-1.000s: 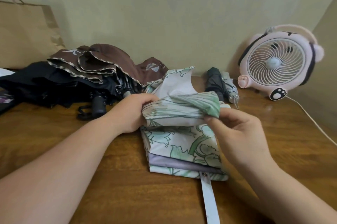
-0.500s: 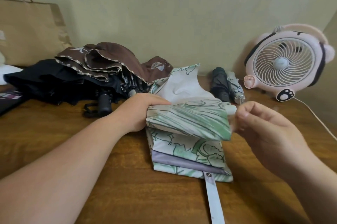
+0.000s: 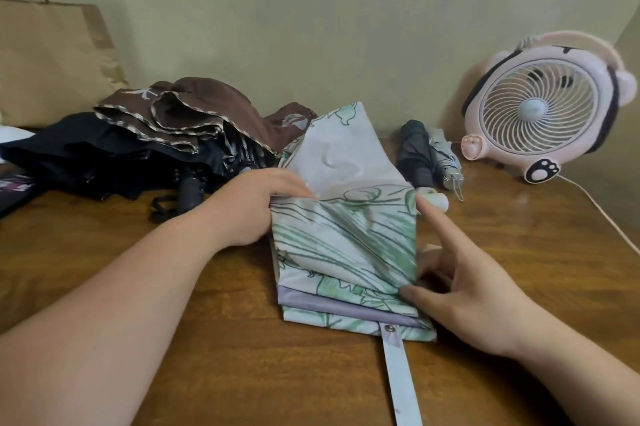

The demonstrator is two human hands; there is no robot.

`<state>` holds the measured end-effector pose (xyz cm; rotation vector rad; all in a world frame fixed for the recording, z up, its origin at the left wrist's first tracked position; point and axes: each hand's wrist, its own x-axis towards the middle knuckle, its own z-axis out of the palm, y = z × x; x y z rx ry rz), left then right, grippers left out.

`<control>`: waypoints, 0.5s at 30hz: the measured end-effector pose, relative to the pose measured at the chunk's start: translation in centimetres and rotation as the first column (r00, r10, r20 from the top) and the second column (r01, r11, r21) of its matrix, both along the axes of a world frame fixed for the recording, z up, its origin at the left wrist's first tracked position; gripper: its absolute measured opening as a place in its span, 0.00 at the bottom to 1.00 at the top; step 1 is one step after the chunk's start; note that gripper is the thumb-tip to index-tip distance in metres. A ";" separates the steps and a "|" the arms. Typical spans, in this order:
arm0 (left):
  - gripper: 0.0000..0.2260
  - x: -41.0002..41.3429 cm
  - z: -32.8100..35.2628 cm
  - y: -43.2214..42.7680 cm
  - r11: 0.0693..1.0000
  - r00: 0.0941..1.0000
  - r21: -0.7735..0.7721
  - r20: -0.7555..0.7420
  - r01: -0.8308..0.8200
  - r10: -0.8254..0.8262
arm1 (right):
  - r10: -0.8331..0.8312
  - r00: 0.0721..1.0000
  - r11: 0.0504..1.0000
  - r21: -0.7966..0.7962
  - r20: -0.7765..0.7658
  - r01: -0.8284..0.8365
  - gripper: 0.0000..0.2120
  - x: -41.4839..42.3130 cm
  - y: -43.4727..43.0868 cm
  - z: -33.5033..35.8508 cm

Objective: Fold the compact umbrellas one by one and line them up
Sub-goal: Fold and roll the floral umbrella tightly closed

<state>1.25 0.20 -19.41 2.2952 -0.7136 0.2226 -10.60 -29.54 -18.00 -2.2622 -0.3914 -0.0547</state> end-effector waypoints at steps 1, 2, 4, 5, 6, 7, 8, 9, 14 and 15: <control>0.24 -0.1 0.3 0.1 1.000 0.999 0.024 -0.037 0.004 -0.003 | -0.007 1.000 0.999 0.034 0.004 0.006 0.53 -0.2 -0.2 -0.4; 0.25 -0.3 0.7 0.2 0.998 0.998 0.063 -0.067 0.010 -0.006 | -0.009 1.000 0.994 0.108 -0.003 0.010 0.52 -0.3 -0.5 -0.6; 0.31 -0.7 1.7 0.3 0.979 0.991 0.200 -0.136 0.028 0.000 | 0.008 1.000 0.958 0.285 -0.015 -0.004 0.43 -0.5 -0.5 -0.6; 0.34 -0.8 2.1 0.4 0.960 0.983 0.277 -0.185 0.047 0.006 | 0.003 1.000 0.941 0.339 -0.010 0.000 0.38 -0.6 -0.4 -0.5; 0.38 -1.0 2.5 0.6 0.937 0.973 0.340 -0.233 0.076 0.006 | -0.007 1.000 0.923 0.384 0.001 0.006 0.34 -0.6 -0.3 -0.3; 0.41 -1.4 2.8 0.6 0.913 0.963 0.393 -0.269 0.113 -0.004 | -0.029 1.000 0.904 0.427 0.008 0.022 0.33 -0.7 -0.1 -0.2; 0.42 -1.8 3.1 0.5 0.892 0.955 0.425 -0.295 0.153 -0.023 | -0.049 0.999 0.882 0.469 0.006 0.040 0.33 -0.7 0.1 0.0; 0.43 -2.0 3.4 0.4 0.882 0.947 0.438 -0.320 0.175 -0.029 | -0.064 0.998 0.861 0.505 -0.006 0.058 0.33 -0.8 0.3 0.2; 0.37 0.3 0.9 1.7 0.898 0.870 0.344 -0.486 0.275 -0.080 | -0.172 0.985 0.915 0.372 0.000 0.159 0.13 -0.8 1.6 0.4; 0.34 0.4 0.6 1.8 0.886 0.876 0.367 -0.475 0.284 -0.084 | -0.231 0.973 0.931 0.288 -0.002 0.222 0.10 -0.5 1.5 0.4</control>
